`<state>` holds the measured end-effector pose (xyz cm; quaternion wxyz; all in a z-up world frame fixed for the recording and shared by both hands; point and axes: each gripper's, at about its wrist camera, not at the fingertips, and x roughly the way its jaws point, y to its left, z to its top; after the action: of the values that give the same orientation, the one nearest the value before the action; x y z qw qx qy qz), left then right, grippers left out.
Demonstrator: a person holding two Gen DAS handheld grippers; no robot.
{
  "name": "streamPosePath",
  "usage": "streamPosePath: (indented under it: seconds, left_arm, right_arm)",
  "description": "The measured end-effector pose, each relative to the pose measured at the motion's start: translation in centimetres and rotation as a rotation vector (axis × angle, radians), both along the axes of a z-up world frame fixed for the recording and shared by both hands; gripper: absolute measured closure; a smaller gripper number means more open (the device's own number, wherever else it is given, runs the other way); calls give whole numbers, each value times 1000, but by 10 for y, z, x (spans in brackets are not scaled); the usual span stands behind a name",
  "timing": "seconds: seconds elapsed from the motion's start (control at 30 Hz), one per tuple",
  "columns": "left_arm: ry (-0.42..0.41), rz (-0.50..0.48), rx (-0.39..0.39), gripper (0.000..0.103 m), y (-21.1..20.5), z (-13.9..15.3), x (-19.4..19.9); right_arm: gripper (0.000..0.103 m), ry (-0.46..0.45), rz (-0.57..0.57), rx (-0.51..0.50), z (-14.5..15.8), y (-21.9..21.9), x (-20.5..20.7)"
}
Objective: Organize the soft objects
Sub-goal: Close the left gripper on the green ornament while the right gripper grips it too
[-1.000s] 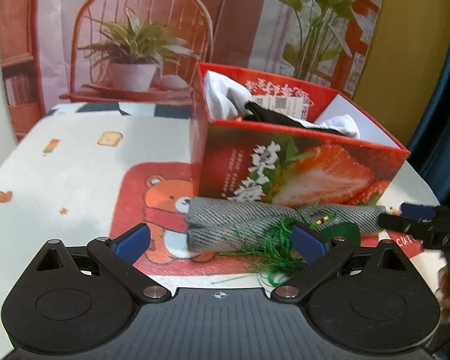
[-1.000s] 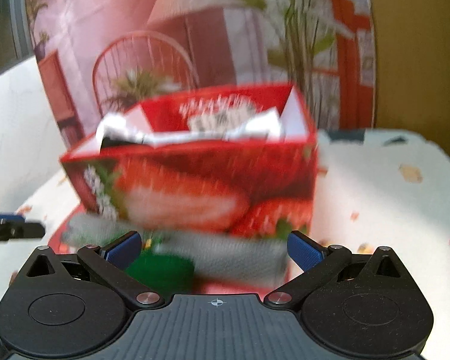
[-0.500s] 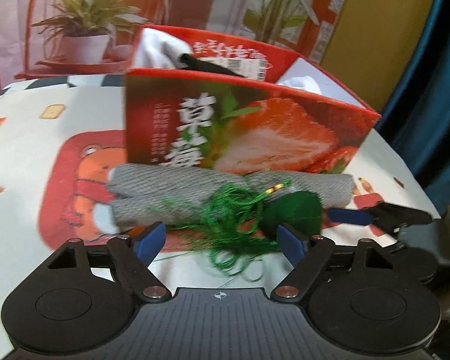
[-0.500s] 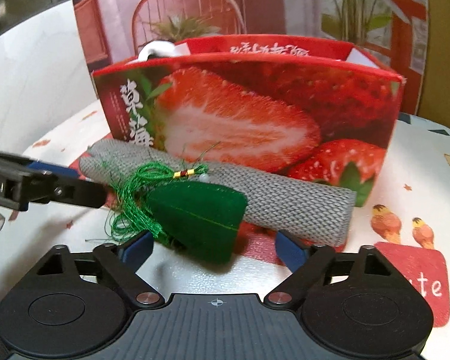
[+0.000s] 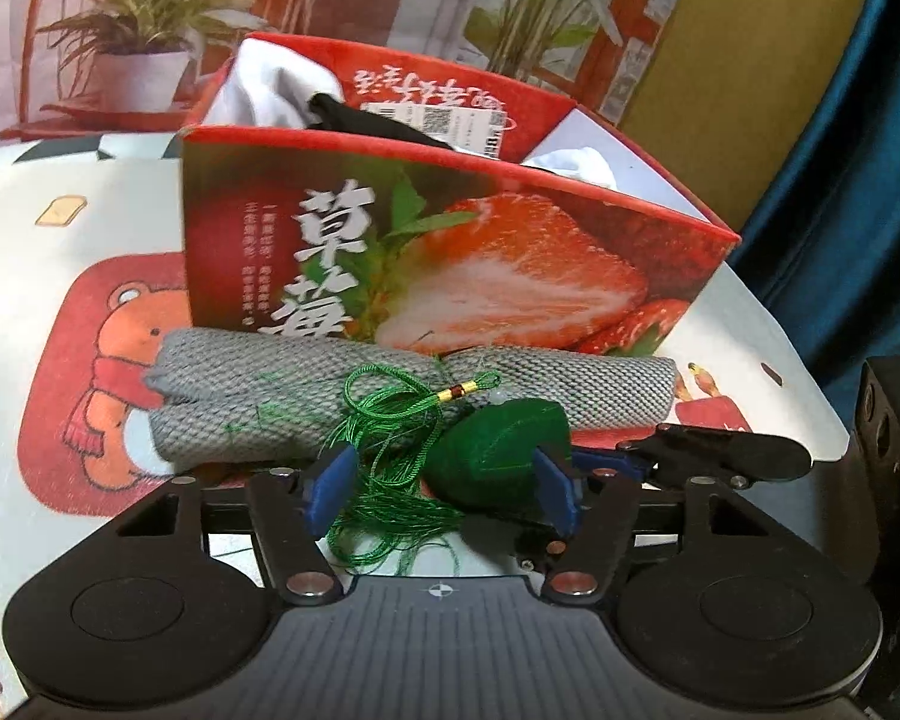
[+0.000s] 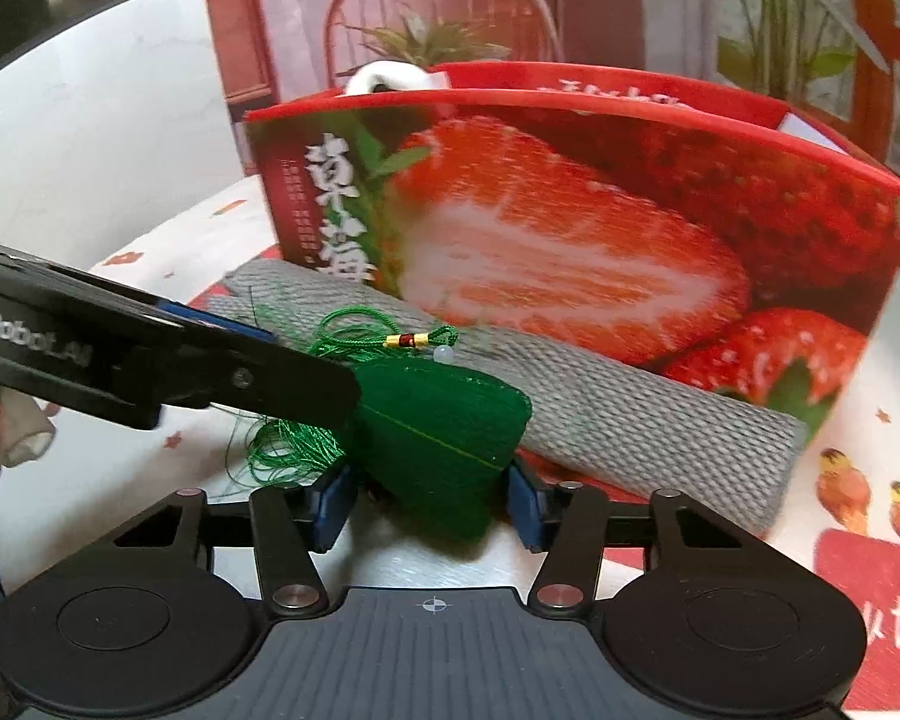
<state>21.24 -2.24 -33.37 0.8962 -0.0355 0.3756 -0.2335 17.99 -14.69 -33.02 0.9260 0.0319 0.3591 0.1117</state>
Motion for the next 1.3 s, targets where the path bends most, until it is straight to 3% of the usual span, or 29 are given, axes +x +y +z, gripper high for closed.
streamPosePath:
  seconds: [0.43, 0.7, 0.93, 1.03, 1.3]
  left_arm:
    - [38, 38, -55, 44, 15, -5, -4]
    - [48, 15, -97, 56, 18, -4, -8]
    - [73, 0, -118, 57, 15, -7, -4]
    - [84, -4, -124, 65, 14, -9, -2]
    - [55, -11, -123, 65, 10, 2, -2]
  right_arm:
    - [55, 6, 26, 1, 1, 13, 2]
    - [55, -5, 32, -1, 4, 18, 1]
    - [55, -6, 36, -1, 3, 19, 2]
    - [55, -7, 36, -2, 3, 18, 2]
    - [55, -31, 30, 4, 11, 16, 1]
